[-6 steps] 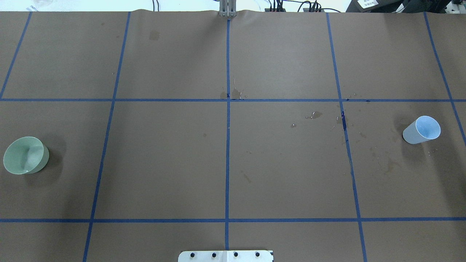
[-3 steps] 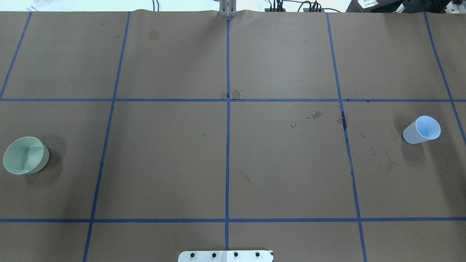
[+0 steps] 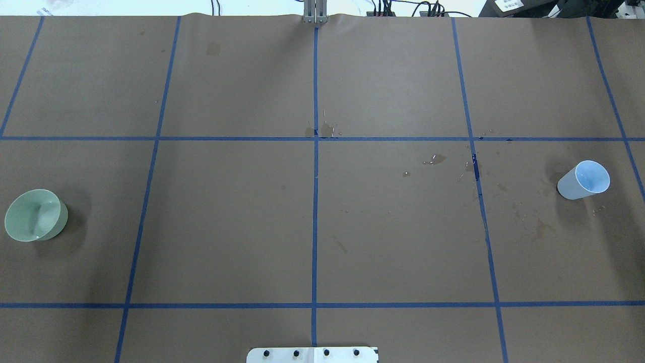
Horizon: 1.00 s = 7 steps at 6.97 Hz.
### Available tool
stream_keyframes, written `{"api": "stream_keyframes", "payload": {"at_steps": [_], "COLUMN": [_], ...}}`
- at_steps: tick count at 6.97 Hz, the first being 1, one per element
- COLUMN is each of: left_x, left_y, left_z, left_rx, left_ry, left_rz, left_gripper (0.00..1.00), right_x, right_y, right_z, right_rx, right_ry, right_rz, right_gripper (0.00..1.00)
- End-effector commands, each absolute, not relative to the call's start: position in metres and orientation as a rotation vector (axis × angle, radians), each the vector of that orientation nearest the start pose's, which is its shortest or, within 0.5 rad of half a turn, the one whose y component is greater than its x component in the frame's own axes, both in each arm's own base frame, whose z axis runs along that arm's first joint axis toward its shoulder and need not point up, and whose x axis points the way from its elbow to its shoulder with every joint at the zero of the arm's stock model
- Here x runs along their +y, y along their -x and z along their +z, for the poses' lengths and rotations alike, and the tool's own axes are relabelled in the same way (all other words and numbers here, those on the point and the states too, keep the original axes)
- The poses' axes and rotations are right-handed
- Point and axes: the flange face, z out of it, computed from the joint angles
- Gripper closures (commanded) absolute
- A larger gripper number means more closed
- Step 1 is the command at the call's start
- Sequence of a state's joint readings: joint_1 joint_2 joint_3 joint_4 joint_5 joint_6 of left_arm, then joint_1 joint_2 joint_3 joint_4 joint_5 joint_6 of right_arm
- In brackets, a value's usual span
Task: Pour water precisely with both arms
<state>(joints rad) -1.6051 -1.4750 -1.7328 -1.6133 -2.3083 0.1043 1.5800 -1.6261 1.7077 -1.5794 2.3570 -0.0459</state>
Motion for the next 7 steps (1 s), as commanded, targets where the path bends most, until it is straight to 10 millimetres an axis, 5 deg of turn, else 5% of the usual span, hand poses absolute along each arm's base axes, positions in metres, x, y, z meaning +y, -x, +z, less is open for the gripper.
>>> {"api": "stream_keyframes", "payload": {"at_steps": [1,2,3,5,7], "left_x": [-0.476,-0.497,-0.503,-0.485,-0.459], "left_y": [0.071,0.061,0.01,-0.055,-0.113], "left_z": [0.594,0.575,0.56,0.572,0.607], "left_rx": [0.792,0.813,0.896,0.972,0.934], "left_ry": [-0.19,-0.172,-0.105,-0.109,-0.124], "left_rz": [0.09,0.027,-0.039,-0.138,-0.152], "left_gripper": [0.0,0.0,0.0,0.0,0.0], "right_x": [-0.473,-0.473,-0.474,-0.474,-0.474], "right_y": [-0.067,-0.067,-0.067,-0.067,-0.068], "right_z": [0.615,0.614,0.61,0.61,0.61], "right_rx": [-0.784,-0.784,-0.779,-0.78,-0.778], "right_ry": [-0.097,-0.099,-0.106,-0.102,-0.099], "right_rz": [-0.066,-0.067,-0.07,-0.062,-0.058], "right_gripper": [0.0,0.0,0.0,0.0,0.0]}}
